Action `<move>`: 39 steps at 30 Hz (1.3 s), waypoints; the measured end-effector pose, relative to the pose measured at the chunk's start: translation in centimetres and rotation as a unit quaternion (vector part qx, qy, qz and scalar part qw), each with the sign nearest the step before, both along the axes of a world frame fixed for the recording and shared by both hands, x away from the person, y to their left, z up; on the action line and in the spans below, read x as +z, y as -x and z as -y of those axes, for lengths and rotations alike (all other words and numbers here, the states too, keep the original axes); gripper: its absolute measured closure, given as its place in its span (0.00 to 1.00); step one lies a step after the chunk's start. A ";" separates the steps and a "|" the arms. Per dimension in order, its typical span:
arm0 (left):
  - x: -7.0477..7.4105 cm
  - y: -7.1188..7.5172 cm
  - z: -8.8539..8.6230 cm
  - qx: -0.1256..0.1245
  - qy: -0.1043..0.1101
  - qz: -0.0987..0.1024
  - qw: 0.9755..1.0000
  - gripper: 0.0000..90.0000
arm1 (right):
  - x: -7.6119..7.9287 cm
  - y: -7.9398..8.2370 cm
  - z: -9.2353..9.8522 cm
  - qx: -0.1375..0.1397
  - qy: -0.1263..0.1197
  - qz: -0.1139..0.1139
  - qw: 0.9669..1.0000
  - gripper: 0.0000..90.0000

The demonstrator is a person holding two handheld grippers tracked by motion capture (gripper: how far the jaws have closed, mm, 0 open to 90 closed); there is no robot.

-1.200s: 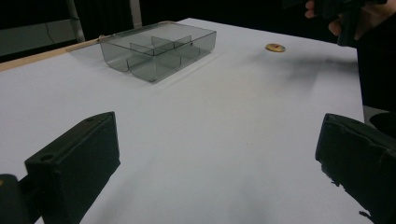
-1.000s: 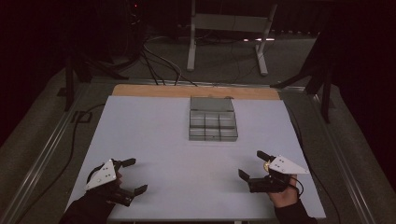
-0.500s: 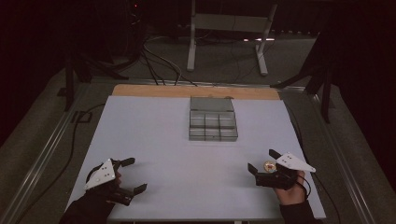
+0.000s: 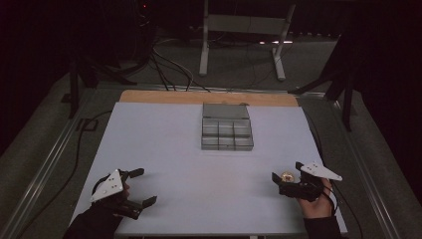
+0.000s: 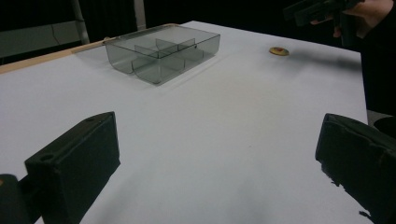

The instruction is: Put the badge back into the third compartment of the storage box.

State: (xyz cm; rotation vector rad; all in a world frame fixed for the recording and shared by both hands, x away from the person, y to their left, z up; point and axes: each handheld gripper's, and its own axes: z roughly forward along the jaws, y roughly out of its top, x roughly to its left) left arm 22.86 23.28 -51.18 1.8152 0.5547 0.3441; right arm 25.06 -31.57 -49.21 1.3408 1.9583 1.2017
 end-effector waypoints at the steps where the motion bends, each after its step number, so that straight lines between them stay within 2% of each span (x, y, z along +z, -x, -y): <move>1: 0.0 0.0 0.0 -0.001 0.001 0.001 1.000 0.00 | -0.1 0.0 0.2 -0.001 -0.005 -0.007 1.000 0.00; 4: 0.0 0.0 0.0 0.000 0.001 -0.001 1.000 0.00 | -0.3 -0.1 0.6 -0.005 -0.004 -0.021 1.000 0.00; 7: 0.0 0.0 0.0 -0.001 0.000 0.000 1.000 0.00 | -0.6 -0.1 0.6 -0.011 0.032 -0.032 0.999 0.00; 10: 0.0 0.0 0.0 0.000 -0.001 0.000 1.000 0.00 | -1.0 -0.3 0.6 -0.026 0.034 -0.040 0.998 0.00; 13: 0.0 0.0 0.0 -0.001 -0.001 -0.001 1.000 0.00 | -1.3 -0.4 0.5 -0.029 0.049 -0.046 0.997 0.00; 19: 0.0 0.0 0.0 -0.002 0.000 -0.001 1.000 0.00 | -2.1 -0.8 0.7 -0.034 0.062 -0.062 0.996 0.00; 25: -0.1 0.0 0.1 -0.002 -0.001 -0.001 1.000 0.00 | -2.8 -1.2 0.7 -0.041 0.062 -0.078 0.994 0.00; 29: -0.1 0.0 0.1 -0.004 -0.002 -0.001 1.000 0.00 | -2.9 -1.4 0.8 -0.049 0.062 -0.082 0.994 0.05; 32: -0.1 0.0 0.1 -0.004 -0.003 -0.002 1.000 0.00 | -3.1 -1.6 0.9 -0.053 0.072 -0.081 0.993 0.09; 36: -0.1 0.0 0.2 -0.005 -0.003 -0.002 1.000 0.00 | -3.2 -1.8 0.8 -0.056 0.075 -0.089 0.992 0.19; 39: -0.1 0.0 0.1 -0.006 -0.002 -0.001 1.000 0.00 | -3.2 -1.9 0.7 -0.061 0.083 -0.084 0.991 0.27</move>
